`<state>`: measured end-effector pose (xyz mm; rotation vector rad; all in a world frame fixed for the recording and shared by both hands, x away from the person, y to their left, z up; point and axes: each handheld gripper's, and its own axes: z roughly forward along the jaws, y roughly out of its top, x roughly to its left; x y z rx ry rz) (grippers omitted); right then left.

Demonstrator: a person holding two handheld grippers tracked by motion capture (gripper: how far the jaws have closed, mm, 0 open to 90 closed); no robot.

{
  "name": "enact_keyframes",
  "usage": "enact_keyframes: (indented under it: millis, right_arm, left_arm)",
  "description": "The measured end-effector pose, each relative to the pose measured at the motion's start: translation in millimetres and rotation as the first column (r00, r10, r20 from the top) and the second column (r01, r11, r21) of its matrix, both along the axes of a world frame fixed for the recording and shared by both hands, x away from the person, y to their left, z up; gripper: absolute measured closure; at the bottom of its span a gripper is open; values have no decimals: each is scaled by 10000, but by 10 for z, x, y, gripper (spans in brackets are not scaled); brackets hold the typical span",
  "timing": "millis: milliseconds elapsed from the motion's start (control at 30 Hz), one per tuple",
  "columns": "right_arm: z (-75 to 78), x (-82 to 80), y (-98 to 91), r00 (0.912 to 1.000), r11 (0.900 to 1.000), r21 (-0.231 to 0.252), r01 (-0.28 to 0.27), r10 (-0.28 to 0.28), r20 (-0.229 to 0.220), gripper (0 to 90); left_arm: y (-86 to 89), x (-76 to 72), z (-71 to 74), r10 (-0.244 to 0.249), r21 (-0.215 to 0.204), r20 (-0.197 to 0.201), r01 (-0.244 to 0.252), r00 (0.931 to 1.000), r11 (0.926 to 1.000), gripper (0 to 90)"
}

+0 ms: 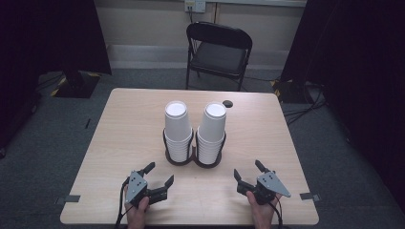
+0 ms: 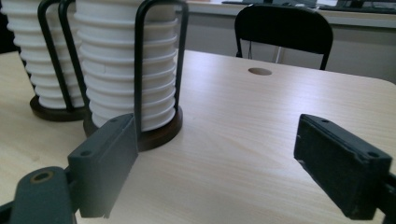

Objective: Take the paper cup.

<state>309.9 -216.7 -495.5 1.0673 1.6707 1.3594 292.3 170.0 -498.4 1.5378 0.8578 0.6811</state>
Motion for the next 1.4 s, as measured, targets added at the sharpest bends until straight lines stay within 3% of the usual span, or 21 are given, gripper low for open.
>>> enact_keyframes:
  millis: [167, 200, 400, 567, 733, 1033, 1167, 1300, 1400]
  right_arm:
    - [-4, -8, -23, 9998, 9996, 222, 147, -151, 155, 133]
    - [0, 15, -14, 10000, 9999, 128, -89, 89, -1, 144]
    - [3, 33, 17, 9994, 9992, 203, -347, 348, -90, 146]
    - [52, 47, 101, 9978, 9968, 458, -660, 658, 70, 147]
    - [163, 96, 228, 9917, 9906, 487, -1282, 1279, 90, 194]
    - [398, 190, 362, 9846, 9840, 499, -1708, 1687, 453, 188]
    - [486, 219, 382, 9810, 9799, 536, -1924, 1906, 360, 196]
    - [565, 216, 378, 9731, 9750, 433, -2178, 2135, 862, 293]
    - [630, 250, 390, 9720, 9749, 343, -2198, 2159, 921, 270]
  left_arm:
    - [11, 11, 1, -60, -37, -54, 60, 10000, 10000, 156]
    - [5, 15, 2, -40, -30, -78, 40, 10000, 10000, 156]
    - [-5, 18, 3, 60, 52, -82, -60, 9999, 10000, 157]
    - [-4, 19, 4, 128, 30, -115, -127, 9999, 9999, 157]
    - [-5, 18, 4, 68, 63, -104, -67, 9999, 10000, 157]
    - [-1, 12, 3, -86, 47, -87, 86, 9999, 10000, 156]
    - [1, 11, 4, -72, 19, -122, 72, 9999, 10000, 155]
    - [-4, 13, 5, -50, 48, -138, 51, 9999, 10000, 154]
    - [1, 10, 3, -99, 40, -92, 100, 9999, 9999, 153]
